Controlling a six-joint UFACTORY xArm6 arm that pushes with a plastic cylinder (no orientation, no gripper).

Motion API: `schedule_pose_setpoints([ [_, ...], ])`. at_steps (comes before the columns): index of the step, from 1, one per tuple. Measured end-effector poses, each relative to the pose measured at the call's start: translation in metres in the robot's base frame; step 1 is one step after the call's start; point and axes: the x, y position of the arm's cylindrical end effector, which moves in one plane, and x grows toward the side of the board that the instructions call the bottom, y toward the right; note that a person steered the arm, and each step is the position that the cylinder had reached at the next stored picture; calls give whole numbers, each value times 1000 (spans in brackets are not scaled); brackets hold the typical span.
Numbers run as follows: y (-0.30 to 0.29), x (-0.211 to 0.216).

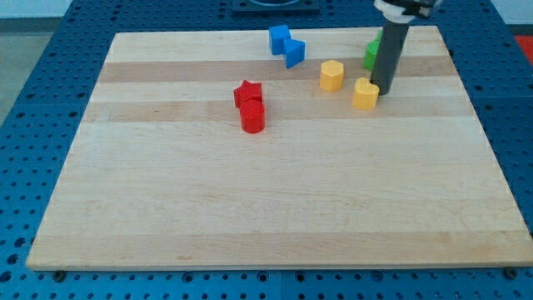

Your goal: Push the yellow hexagon to the bottom left of the yellow heart

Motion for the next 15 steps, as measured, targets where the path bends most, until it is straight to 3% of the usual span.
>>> schedule_pose_setpoints([
  [1,-24,22],
  [2,-21,19],
  [3,5,-27],
  [5,-46,-93],
  [7,-65,-33],
  [10,-104,-31],
  [11,-104,14],
  [12,-110,19],
  [14,-144,75],
  [15,-131,100],
])
